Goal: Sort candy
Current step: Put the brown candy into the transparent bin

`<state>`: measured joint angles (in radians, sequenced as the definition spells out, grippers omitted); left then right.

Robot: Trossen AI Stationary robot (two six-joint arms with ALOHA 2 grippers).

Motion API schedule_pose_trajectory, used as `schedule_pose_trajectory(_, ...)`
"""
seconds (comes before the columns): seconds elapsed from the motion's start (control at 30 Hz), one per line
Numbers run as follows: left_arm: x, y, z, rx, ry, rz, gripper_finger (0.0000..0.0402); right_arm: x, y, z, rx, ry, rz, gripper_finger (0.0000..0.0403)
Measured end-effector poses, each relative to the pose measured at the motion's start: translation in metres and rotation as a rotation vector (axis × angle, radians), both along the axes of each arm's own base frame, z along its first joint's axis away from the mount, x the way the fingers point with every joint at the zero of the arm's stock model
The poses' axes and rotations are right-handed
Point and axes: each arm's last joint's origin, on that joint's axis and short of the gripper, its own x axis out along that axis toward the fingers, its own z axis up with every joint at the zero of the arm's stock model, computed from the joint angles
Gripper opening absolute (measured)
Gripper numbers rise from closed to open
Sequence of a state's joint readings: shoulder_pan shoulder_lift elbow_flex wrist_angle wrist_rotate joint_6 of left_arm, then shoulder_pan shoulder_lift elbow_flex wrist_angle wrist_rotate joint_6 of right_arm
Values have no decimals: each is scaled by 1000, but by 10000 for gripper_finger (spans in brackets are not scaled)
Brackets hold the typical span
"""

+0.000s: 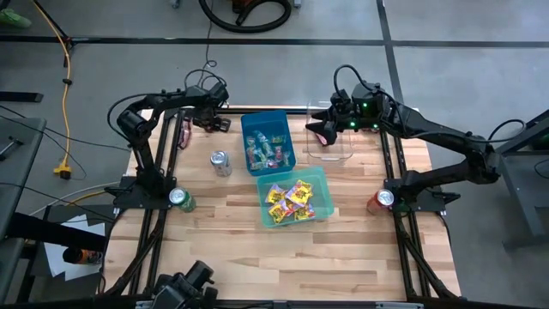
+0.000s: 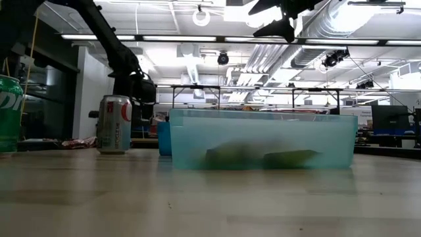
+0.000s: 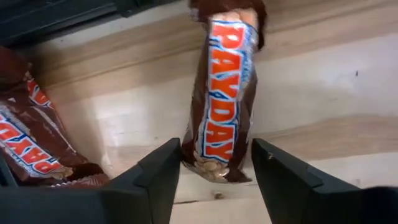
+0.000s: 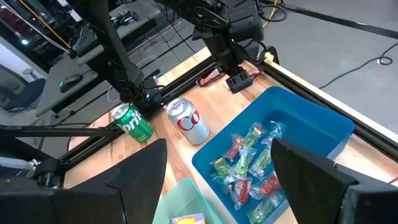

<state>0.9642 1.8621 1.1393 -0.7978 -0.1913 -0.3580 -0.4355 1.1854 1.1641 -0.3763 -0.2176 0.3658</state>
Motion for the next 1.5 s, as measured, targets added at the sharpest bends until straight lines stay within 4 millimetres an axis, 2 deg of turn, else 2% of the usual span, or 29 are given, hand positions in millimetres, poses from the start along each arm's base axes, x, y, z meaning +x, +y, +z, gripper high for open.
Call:
schedule_pose_trajectory(0.1, 0, -1, -1, -11, 7, -28, 149, 0, 0, 0, -7, 3, -7, 283)
schedule_pose_trajectory(0.27, -1, -4, 0, -41, 27, -58, 34, 0, 0, 0, -10, 3, -8, 283)
schedule_pose_trajectory(0.37, -3, -5, 9, -30, 17, -83, 21, 0, 0, 0, -10, 3, -8, 283)
schedule_pose_trajectory(0.5, -6, -10, 37, 50, -33, -97, 27, 0, 0, 0, -11, 3, -8, 283)
schedule_pose_trajectory(0.67, -10, -28, 94, 220, -205, -162, 13, 0, -1, 0, -29, 9, -25, 283)
schedule_pose_trajectory(0.8, -9, -57, 143, 374, -401, -244, 7, 0, -2, 1, -55, 8, -45, 283)
schedule_pose_trajectory(0.93, -2, -97, 184, 499, -605, -370, 5, 2, -1, 5, -70, -38, -32, 283)
schedule_pose_trajectory(1.1, 16, -148, 217, 597, -839, -560, 5, 7, 6, 10, -93, -90, 3, 283)
schedule_pose_trajectory(1.3, 50, -198, 234, 630, -1073, -779, 4, 13, 20, 16, -106, -153, 80, 283)
schedule_pose_trajectory(1.5, 88, -226, 225, 629, -1147, -879, 4, 25, 39, 24, -112, -262, 195, 283)
